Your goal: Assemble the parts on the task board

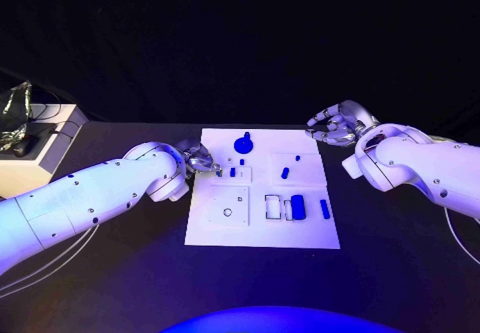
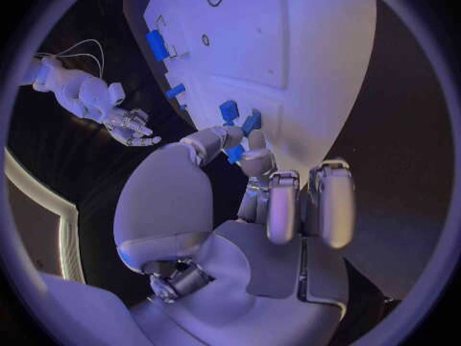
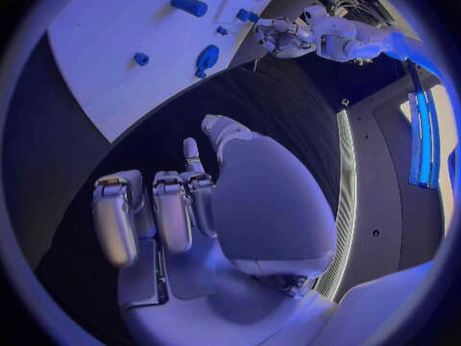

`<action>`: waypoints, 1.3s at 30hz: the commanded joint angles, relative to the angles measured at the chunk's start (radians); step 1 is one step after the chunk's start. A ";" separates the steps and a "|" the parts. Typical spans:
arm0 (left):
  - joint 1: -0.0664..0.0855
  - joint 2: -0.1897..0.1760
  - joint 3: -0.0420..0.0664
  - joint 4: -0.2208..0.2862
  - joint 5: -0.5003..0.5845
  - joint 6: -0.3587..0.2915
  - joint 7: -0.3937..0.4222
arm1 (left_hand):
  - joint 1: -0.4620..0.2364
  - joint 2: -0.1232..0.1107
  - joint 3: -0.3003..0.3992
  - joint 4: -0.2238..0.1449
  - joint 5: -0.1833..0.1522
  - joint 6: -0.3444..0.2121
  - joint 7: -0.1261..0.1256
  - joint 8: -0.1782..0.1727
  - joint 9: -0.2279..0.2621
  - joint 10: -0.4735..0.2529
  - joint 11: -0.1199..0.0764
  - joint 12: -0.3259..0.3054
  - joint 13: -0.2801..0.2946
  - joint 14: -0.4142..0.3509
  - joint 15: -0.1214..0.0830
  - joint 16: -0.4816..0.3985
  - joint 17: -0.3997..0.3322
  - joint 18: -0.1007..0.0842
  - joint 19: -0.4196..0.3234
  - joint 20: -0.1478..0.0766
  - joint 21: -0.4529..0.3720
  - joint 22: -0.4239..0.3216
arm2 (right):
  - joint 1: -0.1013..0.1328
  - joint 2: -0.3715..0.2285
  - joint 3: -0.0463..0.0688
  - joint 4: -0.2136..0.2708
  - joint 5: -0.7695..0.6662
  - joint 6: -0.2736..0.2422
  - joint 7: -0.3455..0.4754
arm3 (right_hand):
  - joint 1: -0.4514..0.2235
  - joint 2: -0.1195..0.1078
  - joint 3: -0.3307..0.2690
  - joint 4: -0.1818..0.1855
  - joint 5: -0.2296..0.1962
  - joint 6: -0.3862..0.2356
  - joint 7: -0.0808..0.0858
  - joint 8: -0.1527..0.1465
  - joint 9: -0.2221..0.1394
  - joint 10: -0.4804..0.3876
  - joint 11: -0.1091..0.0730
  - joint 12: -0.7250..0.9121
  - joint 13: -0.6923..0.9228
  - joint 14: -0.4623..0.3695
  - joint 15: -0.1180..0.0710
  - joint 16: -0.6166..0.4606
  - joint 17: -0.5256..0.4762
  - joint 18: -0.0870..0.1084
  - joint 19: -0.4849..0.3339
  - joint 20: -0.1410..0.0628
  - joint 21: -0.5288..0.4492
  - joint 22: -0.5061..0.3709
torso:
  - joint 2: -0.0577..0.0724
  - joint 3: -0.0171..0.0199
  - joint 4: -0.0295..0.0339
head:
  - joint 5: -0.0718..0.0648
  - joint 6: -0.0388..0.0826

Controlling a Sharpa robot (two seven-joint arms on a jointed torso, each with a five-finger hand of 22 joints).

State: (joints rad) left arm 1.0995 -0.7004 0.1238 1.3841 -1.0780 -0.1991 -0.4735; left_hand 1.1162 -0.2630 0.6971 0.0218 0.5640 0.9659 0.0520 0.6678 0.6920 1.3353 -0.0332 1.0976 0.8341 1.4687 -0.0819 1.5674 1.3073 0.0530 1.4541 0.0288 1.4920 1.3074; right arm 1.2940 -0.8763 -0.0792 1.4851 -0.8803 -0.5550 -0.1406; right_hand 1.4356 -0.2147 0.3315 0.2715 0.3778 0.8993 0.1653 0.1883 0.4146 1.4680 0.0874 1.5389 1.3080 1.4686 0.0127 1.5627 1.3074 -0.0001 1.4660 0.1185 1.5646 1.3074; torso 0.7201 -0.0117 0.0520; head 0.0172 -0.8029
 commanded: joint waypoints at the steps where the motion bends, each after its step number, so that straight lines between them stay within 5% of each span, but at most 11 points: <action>1: -0.001 0.004 -0.001 0.000 0.005 0.022 0.006 | 0.041 0.032 0.065 -0.057 0.007 0.015 -0.012 -0.004 -0.002 0.004 -0.003 -0.002 -0.001 0.102 -0.006 0.003 0.263 -0.012 0.007 -0.003 0.005 0.089 | -0.001 0.000 0.000 0.001 -0.011 0.009 0.005 | -0.010 -0.004 0.005 0.000 0.004 -0.007 0.001 0.006 0.001 0.064 -0.006 -0.005 0.226 0.091 -0.006 -0.006 0.220 0.001 0.104 -0.010 0.004 0.262 | 0.000 0.0001 -0.0001 | -0.001 0.000; 29: -0.002 0.004 -0.001 -0.007 -0.003 0.035 0.003 | 0.041 0.031 0.067 -0.055 0.004 0.015 -0.013 -0.007 -0.003 0.004 -0.003 -0.004 -0.003 0.102 -0.006 0.003 0.263 -0.011 0.005 -0.003 0.004 0.087 | -0.002 -0.001 0.000 0.001 -0.011 0.010 0.005 | -0.010 -0.004 0.005 0.000 0.004 -0.007 0.001 0.006 0.001 0.064 -0.006 -0.005 0.226 0.091 -0.006 -0.006 0.220 0.001 0.104 -0.010 0.004 0.262 | 0.000 0.0004 0.0001 | -0.002 -0.003; 39: -0.002 0.002 -0.001 -0.010 0.011 0.066 -0.010 | 0.027 0.014 0.050 -0.040 -0.002 0.004 -0.011 -0.015 -0.003 -0.009 -0.001 -0.027 -0.026 0.102 -0.005 0.003 0.263 -0.006 -0.010 -0.002 -0.008 0.063 | -0.002 -0.002 0.000 0.001 -0.011 0.009 0.005 | -0.010 -0.004 0.005 0.000 0.004 -0.007 0.001 0.006 0.001 0.064 -0.006 -0.005 0.226 0.091 -0.006 -0.006 0.220 0.001 0.104 -0.010 0.004 0.262 | 0.000 0.0000 0.0003 | -0.002 -0.003</action>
State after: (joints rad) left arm 1.1012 -0.6982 0.1264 1.3763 -1.0757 -0.1740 -0.4695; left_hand 1.1163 -0.2628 0.7027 0.0274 0.5658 0.9773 0.0396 0.6578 0.6896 1.3328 -0.0356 1.0737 0.8100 1.4686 -0.0818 1.5674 1.3073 0.0531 1.4502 0.0251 1.4880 1.3074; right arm 1.2929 -0.8774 -0.0792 1.4855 -0.8809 -0.5549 -0.1407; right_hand 1.4356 -0.2147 0.3314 0.2716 0.3777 0.8993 0.1653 0.1883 0.4143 1.4680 0.0874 1.5389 1.3074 1.4686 0.0127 1.5627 1.3074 -0.0001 1.4660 0.1185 1.5646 1.3080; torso 0.7198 -0.0116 0.0524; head 0.0153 -0.8064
